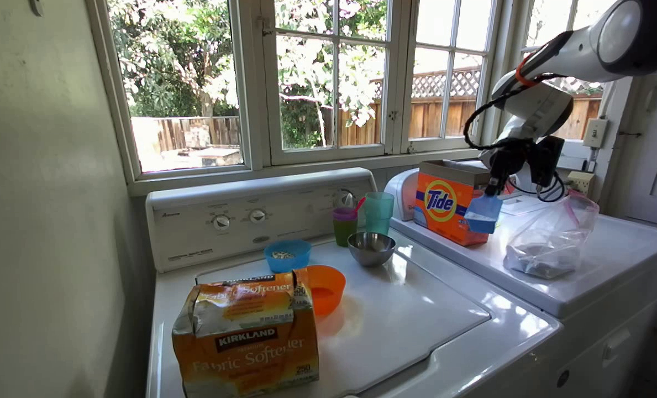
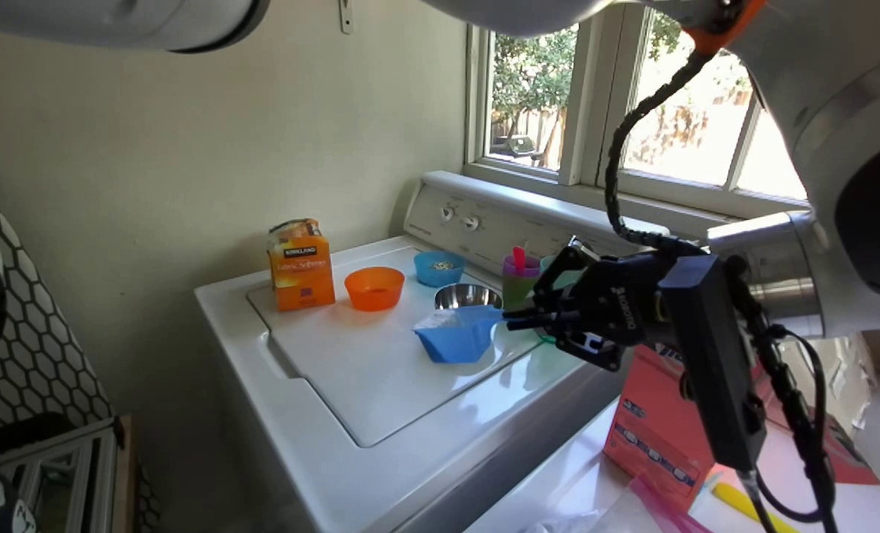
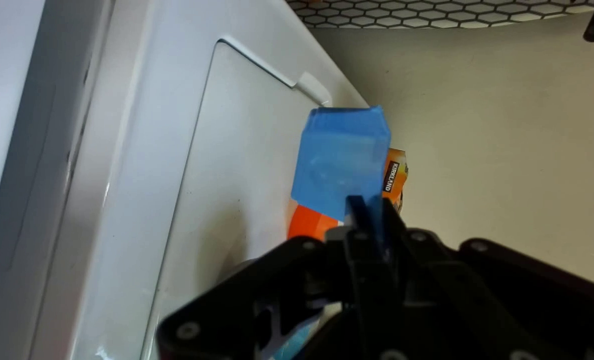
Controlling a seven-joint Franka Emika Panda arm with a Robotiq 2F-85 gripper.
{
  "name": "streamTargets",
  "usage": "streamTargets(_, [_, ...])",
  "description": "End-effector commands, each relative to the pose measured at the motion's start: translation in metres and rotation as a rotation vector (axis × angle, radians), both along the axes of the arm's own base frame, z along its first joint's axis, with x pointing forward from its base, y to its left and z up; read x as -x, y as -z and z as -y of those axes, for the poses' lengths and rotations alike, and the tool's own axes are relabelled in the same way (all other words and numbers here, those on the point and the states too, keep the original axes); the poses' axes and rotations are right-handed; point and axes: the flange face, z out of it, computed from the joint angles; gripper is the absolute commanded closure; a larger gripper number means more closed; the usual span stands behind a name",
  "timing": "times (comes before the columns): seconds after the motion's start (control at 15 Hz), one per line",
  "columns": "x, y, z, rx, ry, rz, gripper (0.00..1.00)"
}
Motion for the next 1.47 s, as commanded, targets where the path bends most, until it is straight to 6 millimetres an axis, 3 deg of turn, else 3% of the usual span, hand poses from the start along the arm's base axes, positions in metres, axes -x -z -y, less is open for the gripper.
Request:
streamTargets(0.0, [-0.004,0.018,-0.012,-0.05,-0.035,-0.017,0.98])
streamTargets(0.33, [-0.011,0.032,-0.027,-0.075,-0.087,-0.039,0.98])
streamTargets(0.87, [-0.017,0.037,-0.041,-0.078,-0.12,-0.056,0.98])
streamTargets(1.13, [-0.016,0.034,-0.042,-0.066,-0.136,-0.07,0.98])
streamTargets(1.4, [-0.01,0.015,-0.054,-0.05,-0.176,-0.058,0.98])
